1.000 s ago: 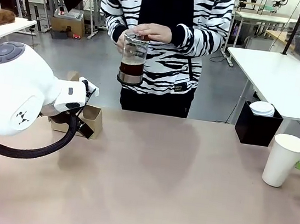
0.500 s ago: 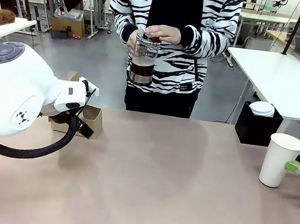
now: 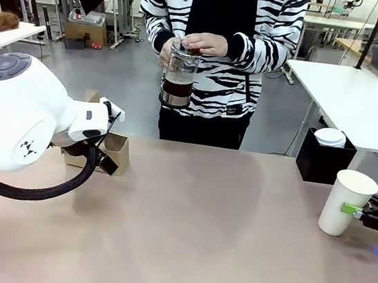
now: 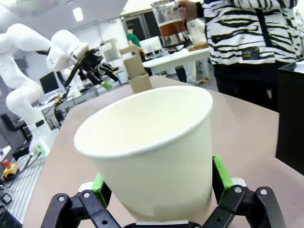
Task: Pour a drink into a cup and package it in a carrier.
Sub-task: Pick up the 600 ml Paper Cup and place it in the middle top area of the table, then when a person places the Paper Cup Lid on the 600 ml Paper Cup , lift the 600 ml Paper Cup.
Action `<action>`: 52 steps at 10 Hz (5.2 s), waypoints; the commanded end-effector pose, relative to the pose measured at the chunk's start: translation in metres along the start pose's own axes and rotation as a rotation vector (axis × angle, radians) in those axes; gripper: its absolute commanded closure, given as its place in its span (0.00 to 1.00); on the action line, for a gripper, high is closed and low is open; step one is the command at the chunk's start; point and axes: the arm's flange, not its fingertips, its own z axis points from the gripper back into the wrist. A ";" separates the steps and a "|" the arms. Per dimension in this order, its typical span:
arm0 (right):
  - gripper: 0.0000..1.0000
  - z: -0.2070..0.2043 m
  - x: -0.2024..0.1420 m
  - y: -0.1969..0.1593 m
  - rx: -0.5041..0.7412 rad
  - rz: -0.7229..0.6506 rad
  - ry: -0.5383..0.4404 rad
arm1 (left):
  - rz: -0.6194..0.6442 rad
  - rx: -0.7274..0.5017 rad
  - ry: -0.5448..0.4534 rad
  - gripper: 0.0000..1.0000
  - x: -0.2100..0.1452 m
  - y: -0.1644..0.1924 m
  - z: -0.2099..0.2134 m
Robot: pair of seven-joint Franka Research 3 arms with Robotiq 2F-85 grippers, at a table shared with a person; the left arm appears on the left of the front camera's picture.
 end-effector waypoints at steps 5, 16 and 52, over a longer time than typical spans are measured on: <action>0.20 -0.012 -0.001 0.001 0.032 0.007 0.010 | -0.001 -0.001 -0.001 0.00 0.000 0.000 0.000; 0.19 -0.254 0.094 -0.028 -0.365 -0.101 -0.087 | -0.001 -0.001 -0.001 0.00 0.000 0.000 0.000; 0.19 -0.305 0.047 -0.063 -0.373 0.040 -0.083 | -0.001 -0.001 -0.001 0.00 0.000 0.000 0.000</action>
